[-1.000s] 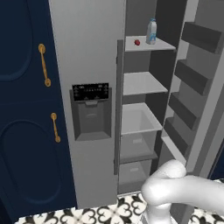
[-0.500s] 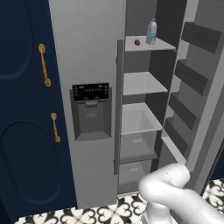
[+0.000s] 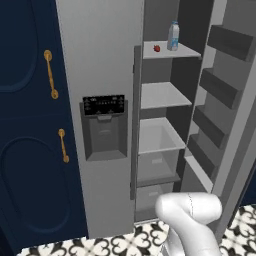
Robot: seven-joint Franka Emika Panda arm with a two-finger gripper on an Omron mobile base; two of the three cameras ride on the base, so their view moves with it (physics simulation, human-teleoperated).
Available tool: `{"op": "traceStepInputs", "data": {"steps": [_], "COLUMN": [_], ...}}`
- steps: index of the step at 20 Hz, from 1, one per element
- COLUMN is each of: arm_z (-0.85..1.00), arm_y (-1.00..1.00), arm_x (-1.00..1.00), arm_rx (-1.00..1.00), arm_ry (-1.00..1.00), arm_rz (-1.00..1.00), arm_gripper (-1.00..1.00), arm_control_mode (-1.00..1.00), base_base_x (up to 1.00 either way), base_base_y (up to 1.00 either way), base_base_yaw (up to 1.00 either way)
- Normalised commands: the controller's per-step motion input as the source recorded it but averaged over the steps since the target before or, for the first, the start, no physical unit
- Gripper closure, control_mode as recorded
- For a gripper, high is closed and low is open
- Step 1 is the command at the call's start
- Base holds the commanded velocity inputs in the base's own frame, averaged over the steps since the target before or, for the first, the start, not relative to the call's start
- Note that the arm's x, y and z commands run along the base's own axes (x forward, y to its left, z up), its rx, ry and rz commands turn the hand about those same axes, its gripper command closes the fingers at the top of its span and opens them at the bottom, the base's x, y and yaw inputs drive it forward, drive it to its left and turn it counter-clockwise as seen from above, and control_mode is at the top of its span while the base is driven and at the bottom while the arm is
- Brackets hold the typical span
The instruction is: Take the strawberry from the fridge and place it on top of the pancake, located on the dining counter.
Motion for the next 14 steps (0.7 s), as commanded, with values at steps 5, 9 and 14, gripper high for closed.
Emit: {"op": "traceStepInputs", "data": {"steps": [5, 9, 14], "arm_z": [0.74, 0.63, 0.01], "arm_y": [0.60, 0.47, 0.90], "arm_x": [-0.53, -0.42, 0.03], "arm_rx": [-0.17, -0.09, -0.27], "arm_ry": [0.50, 0.43, 0.01], "arm_rz": [-0.13, -0.13, 0.01], "arm_gripper": [1.00, 1.00, 1.00], "arm_control_mode": [-1.00, -1.00, -1.00], "base_base_x": [0.00, 0.00, 0.00], "base_base_y": [0.00, 0.00, 0.00], "base_base_yaw": [0.00, 0.00, 0.00]}}
